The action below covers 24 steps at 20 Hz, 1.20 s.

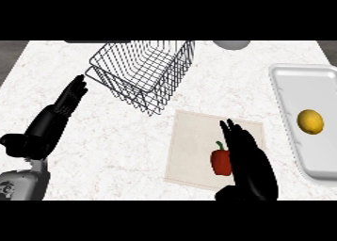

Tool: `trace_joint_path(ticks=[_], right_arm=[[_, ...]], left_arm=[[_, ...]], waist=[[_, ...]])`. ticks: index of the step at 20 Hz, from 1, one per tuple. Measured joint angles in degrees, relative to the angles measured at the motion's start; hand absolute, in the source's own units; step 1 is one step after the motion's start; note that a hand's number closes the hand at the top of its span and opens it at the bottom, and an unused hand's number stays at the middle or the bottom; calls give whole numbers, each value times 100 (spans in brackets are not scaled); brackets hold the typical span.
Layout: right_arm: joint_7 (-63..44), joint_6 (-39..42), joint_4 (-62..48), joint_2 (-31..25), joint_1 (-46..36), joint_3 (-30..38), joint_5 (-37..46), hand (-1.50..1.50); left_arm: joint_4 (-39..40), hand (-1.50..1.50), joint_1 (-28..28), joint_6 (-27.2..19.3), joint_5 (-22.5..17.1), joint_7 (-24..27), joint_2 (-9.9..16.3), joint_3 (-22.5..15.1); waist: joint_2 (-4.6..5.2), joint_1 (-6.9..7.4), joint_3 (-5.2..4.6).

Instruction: Pick the bell pepper from the placemat and place it in the basket

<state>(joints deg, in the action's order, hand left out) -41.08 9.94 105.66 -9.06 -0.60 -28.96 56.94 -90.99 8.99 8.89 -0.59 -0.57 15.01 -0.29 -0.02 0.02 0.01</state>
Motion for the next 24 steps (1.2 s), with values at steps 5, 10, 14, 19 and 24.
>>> trace_joint_path(ticks=[5,10,14,19,24], right_arm=[[150,-145,-630,240,-200,145,192,-150],[361,-217,-1046,280,-193,373,218,-150],[569,-280,-1369,311,-214,552,253,-150],[694,-223,-1564,459,-165,569,238,-150],[910,34,-1791,447,-275,657,123,150]], left_arm=[[-117,0,14,76,66,-130,-80,62],[-192,0,10,91,164,-214,-213,64],[26,0,93,113,294,-58,-280,134],[-144,0,17,234,275,-169,-277,236],[-53,0,75,268,303,-142,-329,276]], waist=[[1,4,-1],[2,0,0],[2,-4,-1],[-6,3,-6],[-37,-1,-36]])
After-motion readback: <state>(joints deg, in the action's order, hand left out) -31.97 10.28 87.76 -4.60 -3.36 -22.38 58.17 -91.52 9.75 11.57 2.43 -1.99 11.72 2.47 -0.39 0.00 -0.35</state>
